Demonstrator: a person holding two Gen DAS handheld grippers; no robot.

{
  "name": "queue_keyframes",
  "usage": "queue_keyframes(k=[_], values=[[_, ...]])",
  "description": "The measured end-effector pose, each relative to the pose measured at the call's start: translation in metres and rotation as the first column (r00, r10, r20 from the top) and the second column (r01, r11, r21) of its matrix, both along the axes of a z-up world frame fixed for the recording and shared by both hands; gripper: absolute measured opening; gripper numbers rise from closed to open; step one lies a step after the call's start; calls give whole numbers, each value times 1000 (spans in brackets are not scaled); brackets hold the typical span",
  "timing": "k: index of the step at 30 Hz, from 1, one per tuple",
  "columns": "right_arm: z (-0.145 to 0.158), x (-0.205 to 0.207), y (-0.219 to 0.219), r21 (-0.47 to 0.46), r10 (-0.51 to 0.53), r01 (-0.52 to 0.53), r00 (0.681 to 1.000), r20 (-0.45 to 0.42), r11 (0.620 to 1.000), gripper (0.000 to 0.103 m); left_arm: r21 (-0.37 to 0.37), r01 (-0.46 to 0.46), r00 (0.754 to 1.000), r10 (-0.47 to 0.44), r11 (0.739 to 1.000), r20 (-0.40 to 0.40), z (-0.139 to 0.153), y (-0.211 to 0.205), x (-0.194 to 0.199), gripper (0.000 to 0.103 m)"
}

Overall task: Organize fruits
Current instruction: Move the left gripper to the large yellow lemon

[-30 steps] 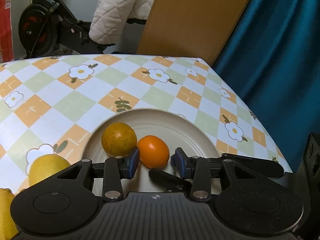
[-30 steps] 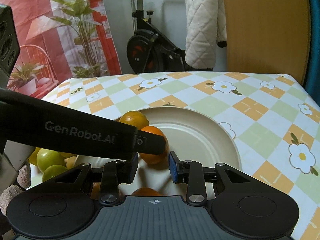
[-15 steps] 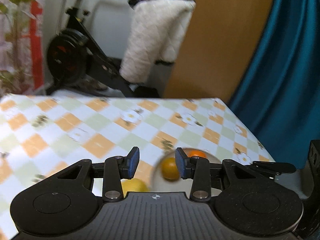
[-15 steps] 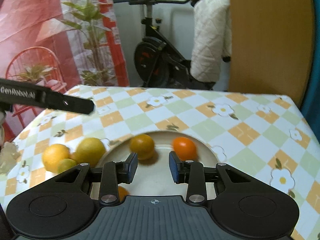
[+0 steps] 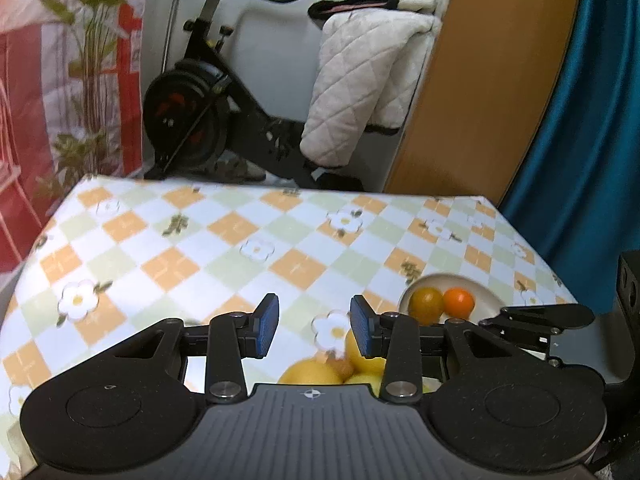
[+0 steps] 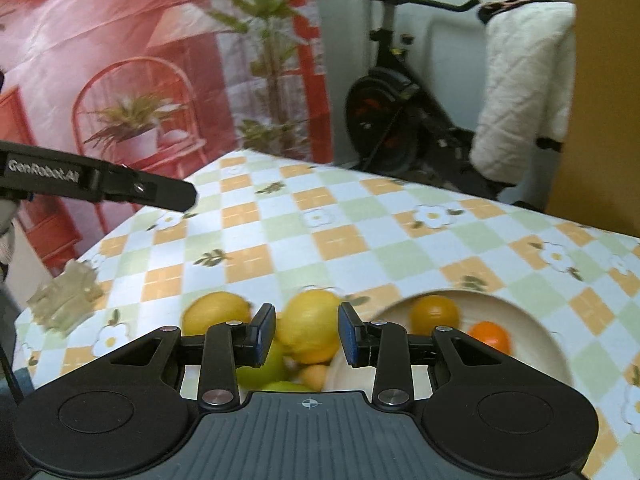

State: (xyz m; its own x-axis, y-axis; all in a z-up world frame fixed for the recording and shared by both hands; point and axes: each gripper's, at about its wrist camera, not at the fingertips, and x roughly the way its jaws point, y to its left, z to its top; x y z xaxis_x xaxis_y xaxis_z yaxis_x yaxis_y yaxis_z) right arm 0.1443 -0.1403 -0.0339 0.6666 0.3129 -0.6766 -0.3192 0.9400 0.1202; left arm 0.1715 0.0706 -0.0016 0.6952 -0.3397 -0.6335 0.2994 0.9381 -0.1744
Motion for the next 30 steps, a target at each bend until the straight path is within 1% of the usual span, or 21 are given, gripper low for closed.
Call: queue_keyframes(k=[4, 6, 8, 9, 11, 12, 14, 15, 18, 20, 25, 30], values=[[-7, 3, 22, -15, 49, -50, 998, -25, 999, 33, -21, -1, 999, 0, 1000, -37, -13, 13, -2, 42], [-9, 4, 31, -22, 76, -77, 997, -32, 997, 37, -35, 7, 998, -9, 999, -60, -20, 16, -3, 42], [-10, 5, 41, -44, 107, -108, 994, -30, 993, 47, -45, 20, 996, -23, 999, -81, -27, 20, -3, 44], [-11, 6, 46, -51, 124, -126, 992, -31, 991, 48, -49, 24, 995, -29, 999, -92, -31, 21, -2, 46], [-14, 9, 54, -68, 156, -158, 987, -38, 985, 54, -58, 30, 994, -36, 998, -107, -38, 23, -2, 47], [-15, 10, 58, -74, 169, -172, 985, -39, 982, 55, -63, 32, 993, -39, 998, -113, -40, 24, -1, 47], [-18, 12, 66, -85, 197, -200, 980, -42, 976, 56, -75, 33, 992, -42, 997, -121, -43, 26, 0, 51], [-19, 13, 69, -93, 206, -210, 977, -46, 973, 57, -80, 33, 991, -43, 996, -123, -44, 27, 1, 55], [-23, 17, 77, -104, 221, -226, 974, -56, 969, 57, -96, 40, 990, -53, 995, -130, -47, 26, 3, 57], [-25, 19, 79, -112, 226, -231, 972, -61, 966, 57, -99, 47, 989, -60, 994, -135, -51, 24, 4, 61], [-33, 24, 81, -126, 229, -237, 971, -75, 963, 56, -106, 56, 985, -73, 993, -156, -60, 19, 9, 62], [-38, 26, 81, -127, 238, -247, 968, -80, 961, 54, -107, 55, 981, -73, 993, -180, -68, 14, 14, 62]])
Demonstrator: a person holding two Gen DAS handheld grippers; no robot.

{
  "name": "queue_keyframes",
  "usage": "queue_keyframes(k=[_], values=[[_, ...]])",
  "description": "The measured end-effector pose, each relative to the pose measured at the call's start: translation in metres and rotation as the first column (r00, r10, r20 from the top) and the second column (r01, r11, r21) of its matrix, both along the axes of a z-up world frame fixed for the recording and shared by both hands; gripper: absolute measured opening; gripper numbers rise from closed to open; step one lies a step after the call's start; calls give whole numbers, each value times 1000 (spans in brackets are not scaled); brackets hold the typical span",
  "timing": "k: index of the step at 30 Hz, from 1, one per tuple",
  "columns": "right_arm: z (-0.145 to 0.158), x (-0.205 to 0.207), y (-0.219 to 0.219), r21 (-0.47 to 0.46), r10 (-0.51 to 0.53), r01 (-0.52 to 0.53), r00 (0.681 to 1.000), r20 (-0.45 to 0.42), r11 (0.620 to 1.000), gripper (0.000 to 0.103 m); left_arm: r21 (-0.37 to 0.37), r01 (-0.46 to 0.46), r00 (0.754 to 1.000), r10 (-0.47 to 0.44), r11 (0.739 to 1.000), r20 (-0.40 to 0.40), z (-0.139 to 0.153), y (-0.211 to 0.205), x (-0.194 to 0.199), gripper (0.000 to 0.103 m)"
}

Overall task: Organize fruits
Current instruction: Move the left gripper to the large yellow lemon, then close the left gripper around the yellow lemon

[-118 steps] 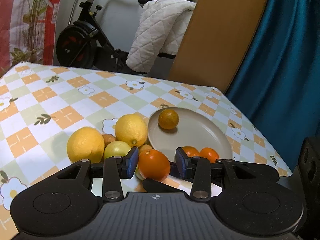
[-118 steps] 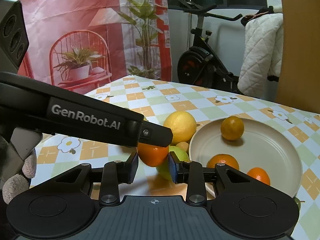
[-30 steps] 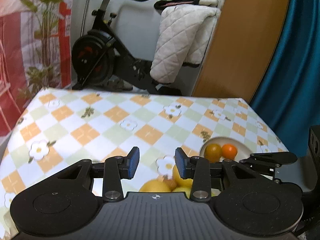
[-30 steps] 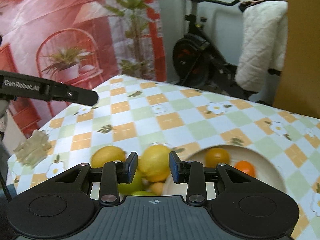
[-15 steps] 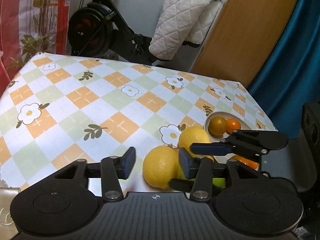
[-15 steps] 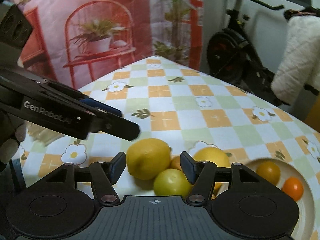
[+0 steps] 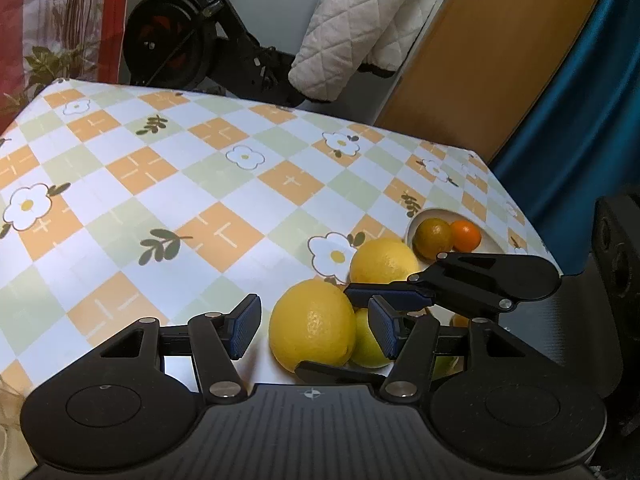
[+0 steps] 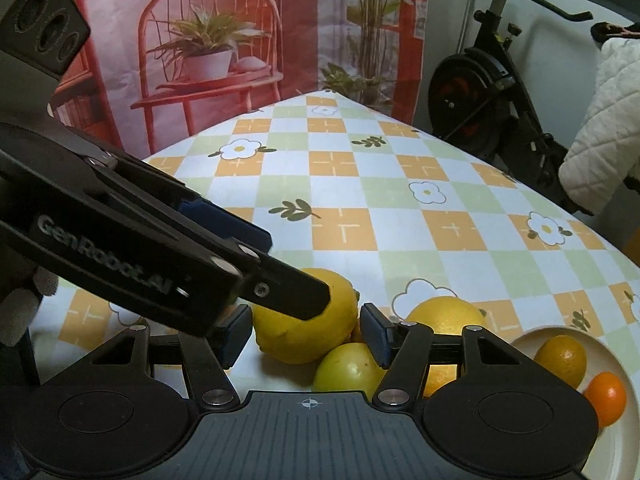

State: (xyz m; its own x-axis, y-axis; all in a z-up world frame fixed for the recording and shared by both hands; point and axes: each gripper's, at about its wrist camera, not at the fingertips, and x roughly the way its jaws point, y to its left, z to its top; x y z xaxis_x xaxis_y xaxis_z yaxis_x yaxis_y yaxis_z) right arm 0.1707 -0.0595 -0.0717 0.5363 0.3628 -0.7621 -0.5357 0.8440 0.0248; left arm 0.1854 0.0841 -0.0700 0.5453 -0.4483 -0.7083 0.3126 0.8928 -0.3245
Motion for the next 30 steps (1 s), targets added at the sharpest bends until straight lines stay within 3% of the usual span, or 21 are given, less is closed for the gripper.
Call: queue_keyframes(k=[12, 15, 30], values=[[-7, 8, 1, 16, -11, 11, 1000, -3, 1000, 57, -47, -55, 998, 53, 997, -45, -20, 7, 5, 62], [-8, 8, 1, 18, -17, 17, 1000, -1, 1000, 57, -67, -61, 997, 58, 996, -53, -22, 7, 6, 56], [-3, 2, -1, 61, -37, 36, 999, 10, 997, 57, -56, -104, 995, 104, 993, -13, -12, 3, -10, 55]])
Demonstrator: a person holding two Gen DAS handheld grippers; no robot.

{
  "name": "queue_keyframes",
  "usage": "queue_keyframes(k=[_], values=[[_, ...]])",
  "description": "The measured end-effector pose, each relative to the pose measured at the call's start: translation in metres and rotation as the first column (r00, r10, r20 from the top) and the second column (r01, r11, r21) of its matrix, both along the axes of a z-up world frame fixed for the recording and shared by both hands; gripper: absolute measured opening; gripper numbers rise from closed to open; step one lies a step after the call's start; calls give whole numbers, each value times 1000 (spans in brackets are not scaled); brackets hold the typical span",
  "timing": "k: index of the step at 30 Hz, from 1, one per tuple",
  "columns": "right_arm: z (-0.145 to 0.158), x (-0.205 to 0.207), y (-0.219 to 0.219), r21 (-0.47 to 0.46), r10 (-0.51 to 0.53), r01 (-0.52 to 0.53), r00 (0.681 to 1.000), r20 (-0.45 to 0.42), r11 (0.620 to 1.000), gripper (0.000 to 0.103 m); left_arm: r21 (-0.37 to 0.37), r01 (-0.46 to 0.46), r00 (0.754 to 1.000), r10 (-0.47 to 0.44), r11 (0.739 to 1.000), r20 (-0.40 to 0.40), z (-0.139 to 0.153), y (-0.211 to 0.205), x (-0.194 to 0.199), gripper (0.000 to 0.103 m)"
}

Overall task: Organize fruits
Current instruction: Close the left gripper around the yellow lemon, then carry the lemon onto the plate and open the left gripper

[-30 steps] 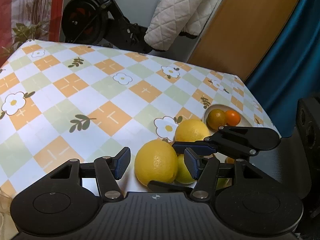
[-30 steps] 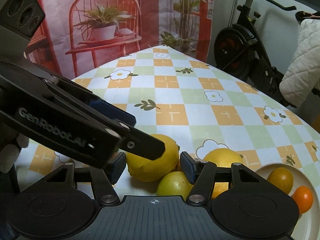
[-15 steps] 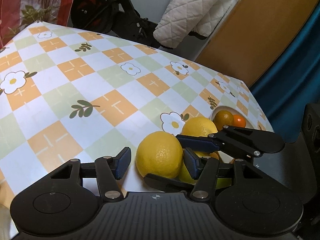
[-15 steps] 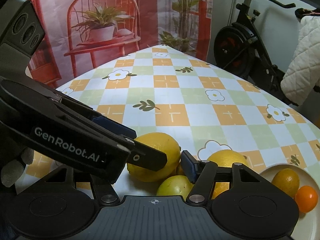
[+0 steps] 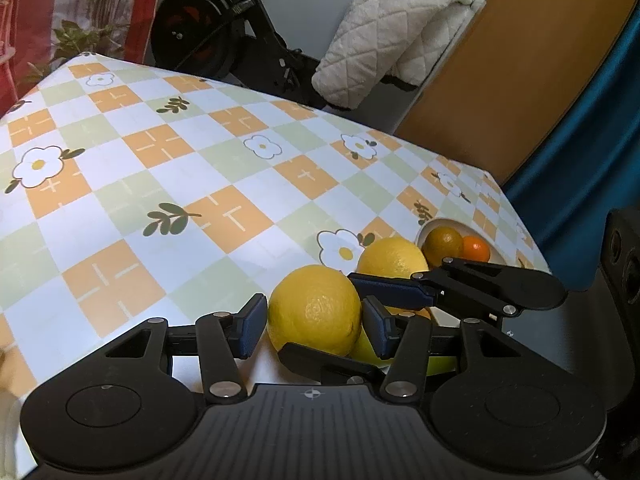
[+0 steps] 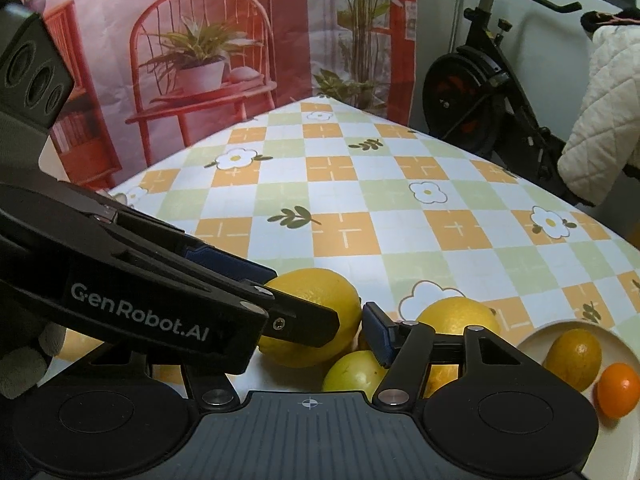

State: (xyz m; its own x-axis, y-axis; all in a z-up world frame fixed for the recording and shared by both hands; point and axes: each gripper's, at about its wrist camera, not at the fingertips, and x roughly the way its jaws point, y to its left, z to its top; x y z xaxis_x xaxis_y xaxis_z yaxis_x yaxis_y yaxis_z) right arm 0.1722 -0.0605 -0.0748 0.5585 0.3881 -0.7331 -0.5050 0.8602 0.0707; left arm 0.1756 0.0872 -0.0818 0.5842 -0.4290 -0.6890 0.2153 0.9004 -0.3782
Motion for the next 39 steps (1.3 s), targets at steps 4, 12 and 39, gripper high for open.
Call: queue_keyframes(k=[4, 12, 39], values=[[8, -5, 0, 14, 6, -6, 1000, 23, 1000, 57, 5, -23, 999, 23, 1000, 22, 11, 0, -6, 53], [18, -13, -13, 33, -15, 13, 999, 45, 999, 57, 41, -15, 999, 13, 999, 48, 26, -16, -11, 48], [30, -31, -42, 89, -92, 84, 992, 87, 992, 56, 97, 22, 996, -31, 995, 90, 40, -44, -16, 48]])
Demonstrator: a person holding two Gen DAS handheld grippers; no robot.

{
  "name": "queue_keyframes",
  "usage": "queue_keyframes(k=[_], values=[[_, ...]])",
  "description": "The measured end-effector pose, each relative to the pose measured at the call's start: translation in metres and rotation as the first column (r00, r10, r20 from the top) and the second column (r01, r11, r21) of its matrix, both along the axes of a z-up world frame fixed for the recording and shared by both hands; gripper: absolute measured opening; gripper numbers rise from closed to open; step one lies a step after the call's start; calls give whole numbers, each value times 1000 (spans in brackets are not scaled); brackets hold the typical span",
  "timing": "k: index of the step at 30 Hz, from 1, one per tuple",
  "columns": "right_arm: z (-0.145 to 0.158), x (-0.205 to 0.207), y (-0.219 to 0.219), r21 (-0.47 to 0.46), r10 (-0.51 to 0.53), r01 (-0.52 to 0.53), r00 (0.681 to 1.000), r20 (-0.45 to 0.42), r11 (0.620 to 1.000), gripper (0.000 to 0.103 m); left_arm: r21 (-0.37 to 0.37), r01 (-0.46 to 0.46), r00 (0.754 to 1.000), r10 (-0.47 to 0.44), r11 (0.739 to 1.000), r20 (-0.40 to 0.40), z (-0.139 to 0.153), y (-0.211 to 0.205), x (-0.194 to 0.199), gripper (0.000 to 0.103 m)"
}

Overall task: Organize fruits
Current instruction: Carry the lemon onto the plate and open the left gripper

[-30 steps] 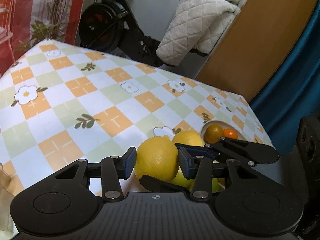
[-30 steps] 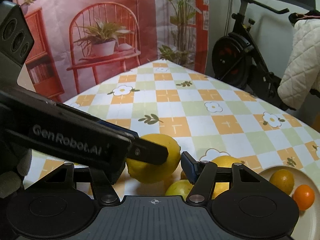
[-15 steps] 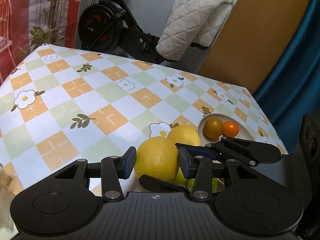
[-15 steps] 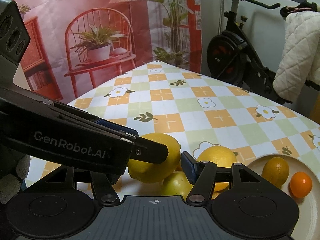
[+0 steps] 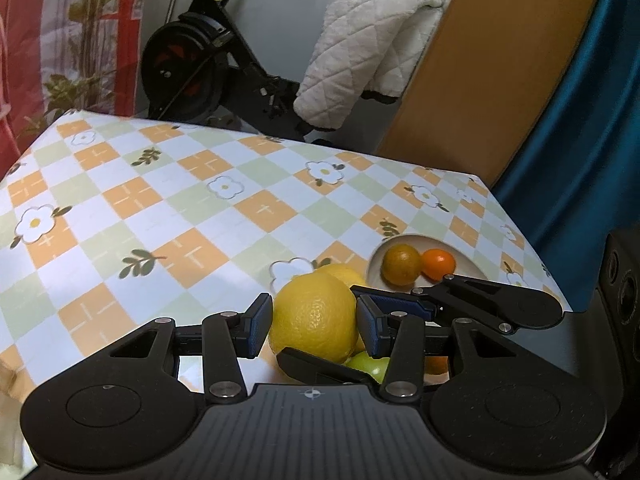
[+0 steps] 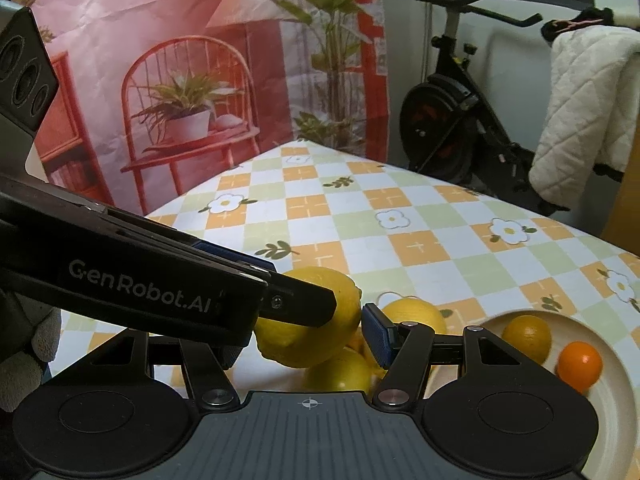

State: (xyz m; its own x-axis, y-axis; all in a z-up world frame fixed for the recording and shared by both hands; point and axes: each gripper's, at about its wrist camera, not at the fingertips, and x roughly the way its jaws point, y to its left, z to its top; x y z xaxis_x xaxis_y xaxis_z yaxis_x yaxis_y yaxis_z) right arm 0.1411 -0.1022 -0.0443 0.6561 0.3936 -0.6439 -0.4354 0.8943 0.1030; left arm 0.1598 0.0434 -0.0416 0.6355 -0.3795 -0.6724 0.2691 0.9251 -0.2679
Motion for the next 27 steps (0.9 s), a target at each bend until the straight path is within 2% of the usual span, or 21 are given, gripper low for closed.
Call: queue_keyframes(k=[14, 21, 27], values=[[4, -18, -77, 37, -152, 151, 988, 32, 988, 56, 47, 138, 990, -139, 989, 25, 3, -70, 3, 48], [-12, -20, -119, 44, -228, 227, 973, 15, 973, 56, 78, 209, 978, -209, 975, -5, -10, -110, 14, 49], [-30, -10, -139, 35, -276, 277, 961, -23, 960, 56, 84, 229, 973, -225, 970, -57, -25, -126, 31, 49]])
